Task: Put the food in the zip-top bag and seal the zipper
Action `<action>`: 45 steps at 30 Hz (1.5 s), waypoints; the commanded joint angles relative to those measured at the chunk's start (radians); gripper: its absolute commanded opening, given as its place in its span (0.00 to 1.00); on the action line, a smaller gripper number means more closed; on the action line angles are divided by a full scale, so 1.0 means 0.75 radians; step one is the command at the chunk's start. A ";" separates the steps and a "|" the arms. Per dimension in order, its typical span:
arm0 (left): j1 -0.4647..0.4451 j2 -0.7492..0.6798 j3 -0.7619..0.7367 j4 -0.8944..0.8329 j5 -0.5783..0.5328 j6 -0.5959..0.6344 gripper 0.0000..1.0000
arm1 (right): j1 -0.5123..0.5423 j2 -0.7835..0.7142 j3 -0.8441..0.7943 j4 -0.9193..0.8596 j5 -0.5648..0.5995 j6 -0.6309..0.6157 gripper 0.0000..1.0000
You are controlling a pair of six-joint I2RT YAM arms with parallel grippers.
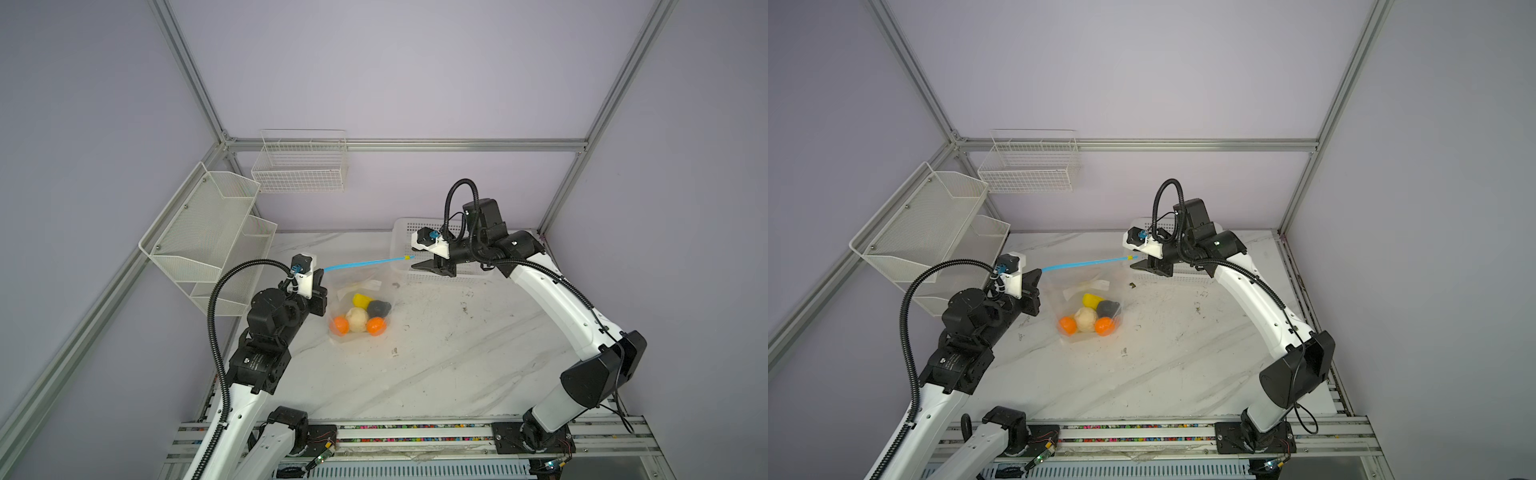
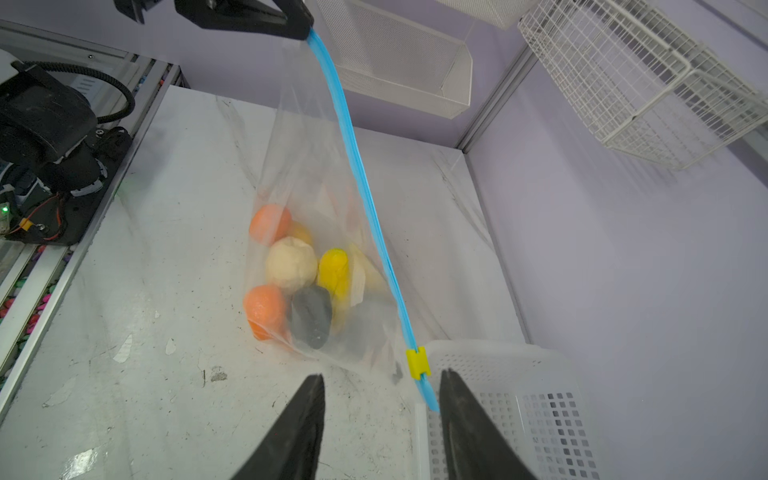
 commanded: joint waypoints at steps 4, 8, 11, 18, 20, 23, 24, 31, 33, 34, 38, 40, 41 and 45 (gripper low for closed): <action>0.008 -0.025 -0.059 0.088 0.032 -0.011 0.00 | 0.136 0.059 0.095 0.002 -0.014 -0.002 0.48; 0.007 -0.035 -0.063 0.089 0.039 -0.009 0.00 | 0.188 0.181 0.231 -0.070 0.001 -0.026 0.46; 0.007 -0.041 -0.070 0.092 0.039 -0.010 0.00 | 0.204 0.243 0.299 -0.085 -0.014 -0.034 0.46; 0.008 -0.050 -0.075 0.094 0.042 -0.007 0.00 | 0.213 0.409 0.464 -0.124 0.009 -0.027 0.46; 0.008 -0.048 -0.077 0.099 0.043 -0.008 0.00 | 0.218 0.473 0.527 -0.156 0.030 -0.029 0.44; 0.007 -0.047 -0.076 0.103 0.047 -0.006 0.00 | 0.224 0.540 0.612 -0.214 0.018 -0.043 0.42; 0.007 -0.045 -0.077 0.103 0.048 -0.005 0.00 | 0.226 0.552 0.627 -0.222 0.015 -0.045 0.42; 0.007 -0.029 -0.069 0.100 0.052 -0.014 0.00 | 0.245 0.571 0.654 -0.230 -0.035 -0.056 0.34; 0.007 -0.027 -0.071 0.105 0.053 -0.015 0.00 | 0.250 0.574 0.654 -0.246 -0.043 -0.063 0.32; 0.007 -0.026 -0.072 0.107 0.055 -0.016 0.00 | 0.252 0.574 0.654 -0.255 -0.043 -0.067 0.30; 0.007 -0.026 -0.074 0.109 0.053 -0.017 0.00 | 0.255 0.574 0.658 -0.273 -0.048 -0.070 0.23; 0.008 -0.027 -0.073 0.112 0.053 -0.016 0.00 | 0.255 0.569 0.658 -0.277 -0.051 -0.071 0.19; 0.007 -0.025 -0.073 0.111 0.053 -0.015 0.00 | 0.255 0.567 0.658 -0.279 -0.051 -0.070 0.16; 0.006 -0.027 -0.074 0.109 0.048 -0.015 0.00 | 0.257 0.560 0.656 -0.284 -0.048 -0.067 0.08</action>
